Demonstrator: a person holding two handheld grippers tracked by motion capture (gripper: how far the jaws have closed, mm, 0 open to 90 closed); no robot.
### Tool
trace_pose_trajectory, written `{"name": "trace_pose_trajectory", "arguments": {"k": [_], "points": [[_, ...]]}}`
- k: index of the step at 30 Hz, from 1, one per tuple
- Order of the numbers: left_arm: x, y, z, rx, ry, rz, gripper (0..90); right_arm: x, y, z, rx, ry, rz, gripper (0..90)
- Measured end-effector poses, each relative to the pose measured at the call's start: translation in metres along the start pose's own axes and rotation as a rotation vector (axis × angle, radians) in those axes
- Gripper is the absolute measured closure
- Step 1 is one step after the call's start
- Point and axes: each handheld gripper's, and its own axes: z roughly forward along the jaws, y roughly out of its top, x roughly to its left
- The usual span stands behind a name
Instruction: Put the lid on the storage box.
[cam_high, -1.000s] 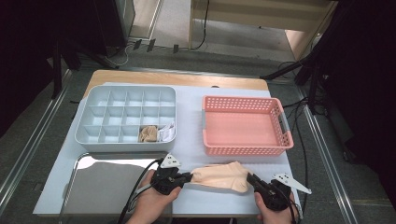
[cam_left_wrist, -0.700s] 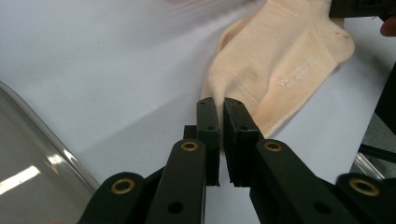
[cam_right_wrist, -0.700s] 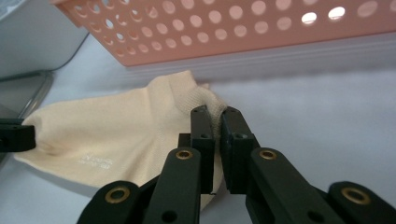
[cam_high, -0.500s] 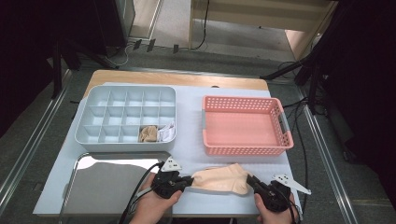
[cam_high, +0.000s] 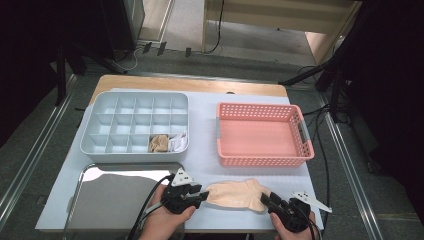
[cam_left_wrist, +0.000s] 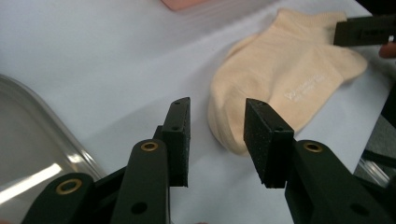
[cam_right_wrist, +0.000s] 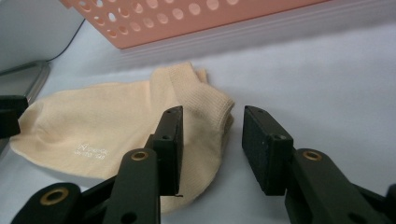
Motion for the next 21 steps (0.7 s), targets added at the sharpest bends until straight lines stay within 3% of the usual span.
{"name": "trace_pose_trajectory", "arguments": {"k": [3, 6, 9, 12, 14, 16, 21], "points": [[-0.005, 0.001, -0.004, -0.054, -0.008, 0.024, 61.9, 0.003, -0.002, 0.002, 0.013, 0.002, -0.022, 69.2], [-0.017, 0.002, -0.002, -0.075, -0.031, 0.071, 70.4, 0.008, -0.002, 0.003, 0.024, 0.001, -0.045, 80.5], [-0.032, 0.005, 0.010, -0.050, -0.048, 0.123, 75.7, 0.010, 0.000, 0.000, 0.011, 0.017, -0.039, 83.1], [-0.042, 0.008, 0.025, -0.017, -0.046, 0.130, 76.9, 0.015, 0.003, -0.005, -0.017, 0.037, -0.051, 83.5], [-0.045, 0.009, 0.036, 0.025, -0.046, 0.135, 77.5, 0.018, 0.005, -0.008, -0.038, 0.054, -0.058, 83.6], [-0.046, 0.009, 0.044, 0.060, -0.018, 0.141, 78.0, 0.022, 0.007, -0.011, -0.055, 0.075, -0.065, 83.7], [-0.047, 0.010, 0.051, 0.080, 0.012, 0.134, 79.9, 0.041, 0.013, -0.019, -0.100, 0.145, -0.103, 83.8]]}}
